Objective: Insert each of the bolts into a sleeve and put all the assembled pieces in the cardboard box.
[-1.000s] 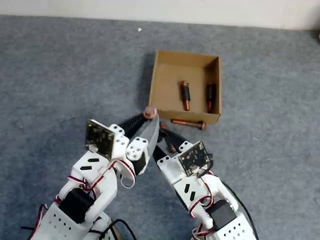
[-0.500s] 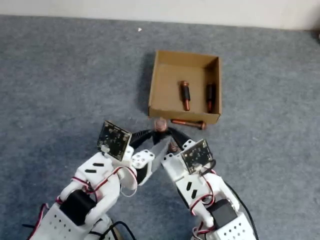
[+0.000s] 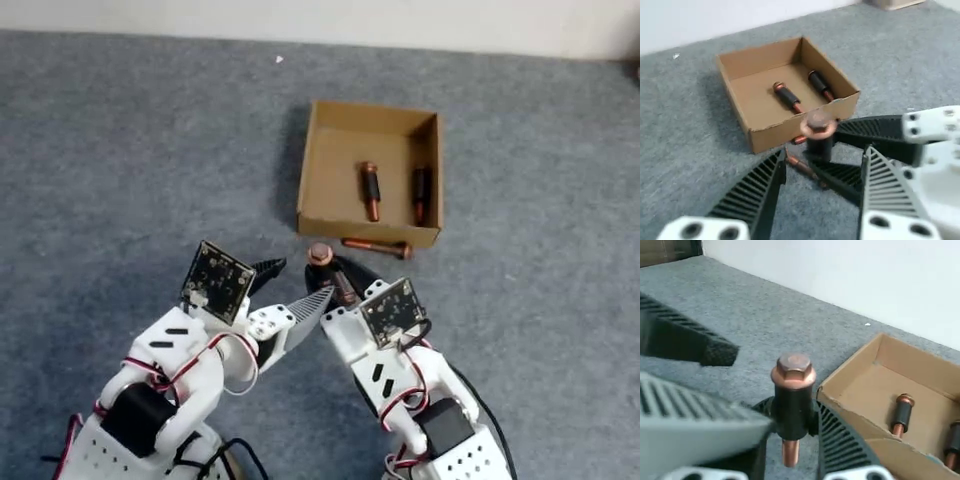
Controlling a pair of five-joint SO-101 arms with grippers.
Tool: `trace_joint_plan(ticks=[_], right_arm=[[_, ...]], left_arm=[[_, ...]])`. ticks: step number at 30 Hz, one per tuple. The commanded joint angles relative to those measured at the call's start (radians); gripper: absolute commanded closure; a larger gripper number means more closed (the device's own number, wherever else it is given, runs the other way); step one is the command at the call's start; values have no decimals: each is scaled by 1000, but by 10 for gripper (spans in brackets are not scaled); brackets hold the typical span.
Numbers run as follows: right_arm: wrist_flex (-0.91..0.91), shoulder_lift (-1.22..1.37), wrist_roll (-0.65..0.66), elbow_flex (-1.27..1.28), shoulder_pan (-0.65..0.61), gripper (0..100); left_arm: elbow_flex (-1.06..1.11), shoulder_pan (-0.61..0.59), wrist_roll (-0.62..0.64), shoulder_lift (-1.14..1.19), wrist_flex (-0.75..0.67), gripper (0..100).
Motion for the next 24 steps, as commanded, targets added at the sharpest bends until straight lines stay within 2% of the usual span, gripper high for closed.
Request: trace_joint_plan(ticks=[1, 5, 10, 16, 24], right_arm=[[-31, -21, 8, 107, 71, 994], [-4, -21, 6, 107, 136, 994], [54, -21, 6, 107, 145, 994], [111, -21, 6, 107, 147, 994], [208, -21, 8, 107, 156, 994]], left_arm=[[-19, -61, -17, 4, -12, 760], [-33, -105, -18, 4, -12, 873], [-33, -197, -18, 2, -12, 992], [-21, -329, -14, 4, -9, 994], [128, -472, -18, 4, -14, 994]])
